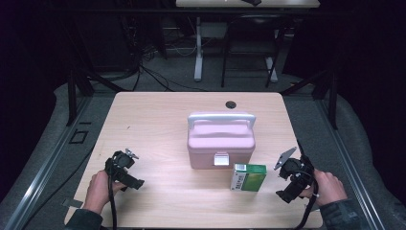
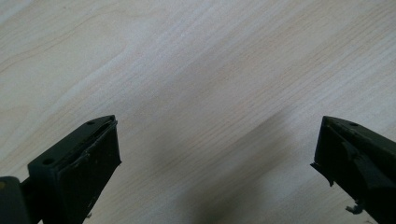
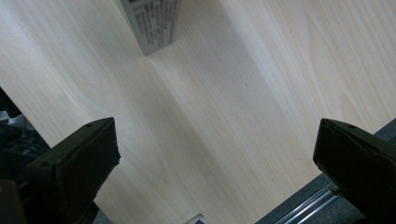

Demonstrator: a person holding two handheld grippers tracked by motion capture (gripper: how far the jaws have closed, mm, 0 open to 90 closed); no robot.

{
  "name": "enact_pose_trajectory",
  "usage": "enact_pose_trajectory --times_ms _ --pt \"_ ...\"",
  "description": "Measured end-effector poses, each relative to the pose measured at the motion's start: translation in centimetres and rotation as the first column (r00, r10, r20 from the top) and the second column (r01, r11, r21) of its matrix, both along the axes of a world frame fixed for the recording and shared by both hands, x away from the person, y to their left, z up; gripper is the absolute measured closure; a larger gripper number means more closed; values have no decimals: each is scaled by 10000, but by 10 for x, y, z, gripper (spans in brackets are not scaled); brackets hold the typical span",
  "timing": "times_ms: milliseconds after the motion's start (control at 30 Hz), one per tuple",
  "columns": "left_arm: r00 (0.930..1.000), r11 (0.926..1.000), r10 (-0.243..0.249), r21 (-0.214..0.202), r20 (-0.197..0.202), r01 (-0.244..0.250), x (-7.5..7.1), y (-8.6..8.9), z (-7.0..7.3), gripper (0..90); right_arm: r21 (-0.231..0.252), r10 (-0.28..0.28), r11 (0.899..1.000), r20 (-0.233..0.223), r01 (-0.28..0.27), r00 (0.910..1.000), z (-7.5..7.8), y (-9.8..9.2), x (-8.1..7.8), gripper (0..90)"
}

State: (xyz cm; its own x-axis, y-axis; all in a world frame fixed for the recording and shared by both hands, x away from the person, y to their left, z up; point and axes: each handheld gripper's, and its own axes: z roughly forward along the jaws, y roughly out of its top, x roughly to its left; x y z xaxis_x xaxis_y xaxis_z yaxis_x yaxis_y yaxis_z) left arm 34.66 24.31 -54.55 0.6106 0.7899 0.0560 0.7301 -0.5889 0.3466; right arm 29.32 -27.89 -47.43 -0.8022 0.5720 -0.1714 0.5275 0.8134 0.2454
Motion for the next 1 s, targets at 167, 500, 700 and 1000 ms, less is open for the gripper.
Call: enact_pose_trajectory --times_ms 167,500,700,1000 --pt "10000 10000 -47 -27 7 47 0 -1 0 1 5 423 9991 -138 -423 9990 10 8 4 0" --pt "10000 10000 -42 -51 -21 41 0 -1 0 1 74 1538 9881 -372 -1536 9874 30 32 12 0" --pt "10000 10000 -53 -55 -41 53 0 -1 -1 1 59 2272 9738 -460 -2272 9728 36 50 17 0" --pt "9999 9999 -84 -91 -65 83 1 -2 -1 1 98 3320 9431 -767 -3323 9402 46 75 26 0"
